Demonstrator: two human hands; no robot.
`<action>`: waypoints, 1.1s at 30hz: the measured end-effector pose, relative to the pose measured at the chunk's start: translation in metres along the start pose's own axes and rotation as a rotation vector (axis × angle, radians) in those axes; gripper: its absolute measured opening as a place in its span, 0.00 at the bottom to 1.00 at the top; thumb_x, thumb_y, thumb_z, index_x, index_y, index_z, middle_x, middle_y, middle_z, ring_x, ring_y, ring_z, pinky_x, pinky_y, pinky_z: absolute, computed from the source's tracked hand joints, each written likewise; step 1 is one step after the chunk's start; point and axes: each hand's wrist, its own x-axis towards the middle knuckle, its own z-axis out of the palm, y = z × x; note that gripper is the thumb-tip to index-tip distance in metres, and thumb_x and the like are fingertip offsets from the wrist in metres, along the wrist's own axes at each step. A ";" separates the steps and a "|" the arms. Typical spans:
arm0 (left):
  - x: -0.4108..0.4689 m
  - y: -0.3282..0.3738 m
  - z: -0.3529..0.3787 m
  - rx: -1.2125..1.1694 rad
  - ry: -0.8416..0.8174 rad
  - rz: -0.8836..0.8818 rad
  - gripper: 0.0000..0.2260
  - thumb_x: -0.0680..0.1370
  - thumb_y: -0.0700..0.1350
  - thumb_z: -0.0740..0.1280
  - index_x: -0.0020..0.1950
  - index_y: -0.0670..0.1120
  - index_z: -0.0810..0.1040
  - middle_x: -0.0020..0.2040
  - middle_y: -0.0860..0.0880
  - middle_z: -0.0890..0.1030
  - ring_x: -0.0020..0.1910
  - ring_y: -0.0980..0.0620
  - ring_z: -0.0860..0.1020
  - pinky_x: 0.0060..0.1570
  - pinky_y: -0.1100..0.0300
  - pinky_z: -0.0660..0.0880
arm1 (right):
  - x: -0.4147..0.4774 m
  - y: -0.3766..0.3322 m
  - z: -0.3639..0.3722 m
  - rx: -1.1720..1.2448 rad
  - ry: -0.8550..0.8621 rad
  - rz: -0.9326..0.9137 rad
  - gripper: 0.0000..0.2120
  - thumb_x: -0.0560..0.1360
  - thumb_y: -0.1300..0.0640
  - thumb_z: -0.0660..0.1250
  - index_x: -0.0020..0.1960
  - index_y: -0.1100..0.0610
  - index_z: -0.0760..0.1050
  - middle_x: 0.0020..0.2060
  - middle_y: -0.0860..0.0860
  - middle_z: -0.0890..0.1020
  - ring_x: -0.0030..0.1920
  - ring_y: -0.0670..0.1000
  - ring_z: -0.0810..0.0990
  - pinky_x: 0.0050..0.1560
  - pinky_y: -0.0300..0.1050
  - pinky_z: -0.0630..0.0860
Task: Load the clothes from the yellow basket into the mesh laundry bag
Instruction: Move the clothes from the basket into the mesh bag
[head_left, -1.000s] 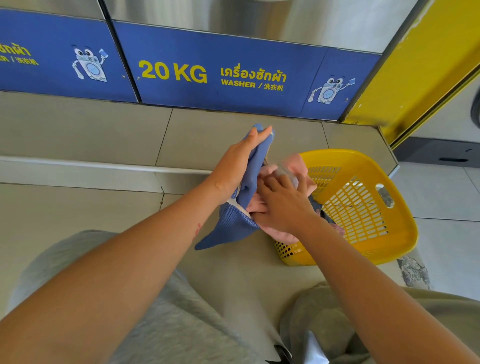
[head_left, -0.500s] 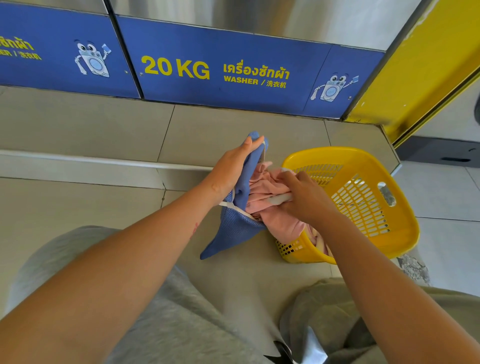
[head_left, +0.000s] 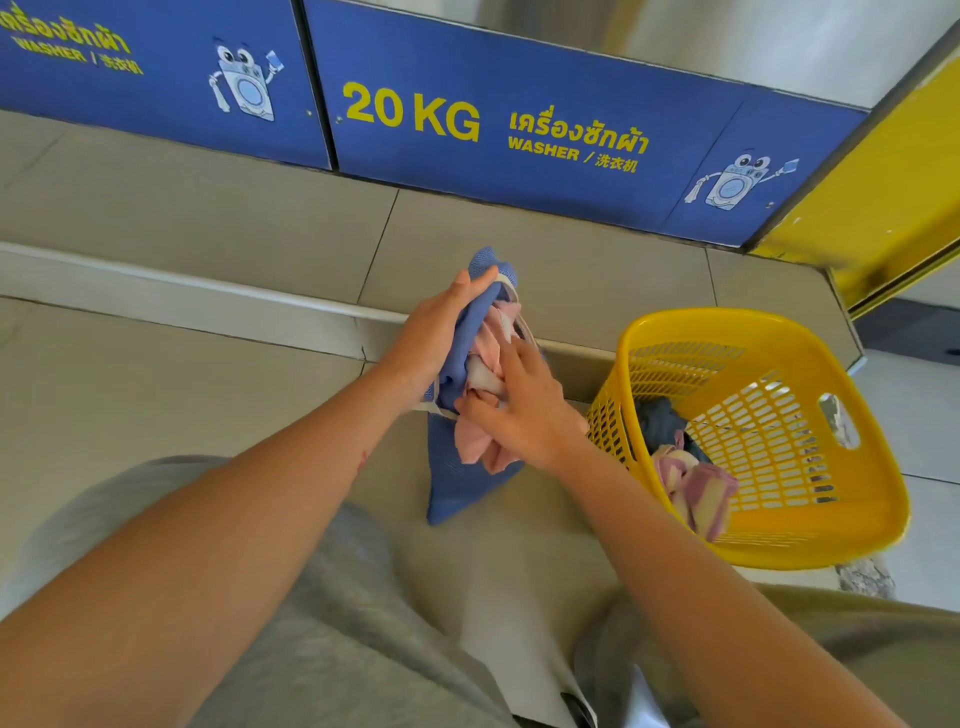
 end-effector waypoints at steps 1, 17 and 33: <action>0.000 -0.001 -0.005 -0.006 0.004 -0.003 0.16 0.81 0.57 0.55 0.57 0.54 0.79 0.44 0.62 0.80 0.41 0.68 0.79 0.40 0.74 0.72 | 0.001 0.001 0.010 -0.021 0.013 -0.019 0.37 0.71 0.35 0.54 0.77 0.44 0.50 0.73 0.48 0.62 0.74 0.54 0.60 0.70 0.56 0.61; 0.012 -0.016 -0.006 0.024 -0.113 0.019 0.21 0.83 0.56 0.47 0.69 0.57 0.74 0.71 0.55 0.71 0.67 0.59 0.70 0.65 0.65 0.65 | 0.059 0.045 0.043 -0.584 -0.462 0.187 0.36 0.80 0.47 0.57 0.78 0.48 0.38 0.79 0.53 0.43 0.78 0.57 0.46 0.74 0.58 0.58; -0.005 -0.006 0.010 0.049 0.011 0.017 0.19 0.82 0.57 0.53 0.64 0.52 0.78 0.49 0.63 0.76 0.48 0.68 0.73 0.48 0.70 0.67 | -0.016 0.048 0.022 -0.433 0.069 0.091 0.12 0.77 0.62 0.59 0.60 0.58 0.72 0.51 0.60 0.78 0.52 0.64 0.76 0.47 0.52 0.71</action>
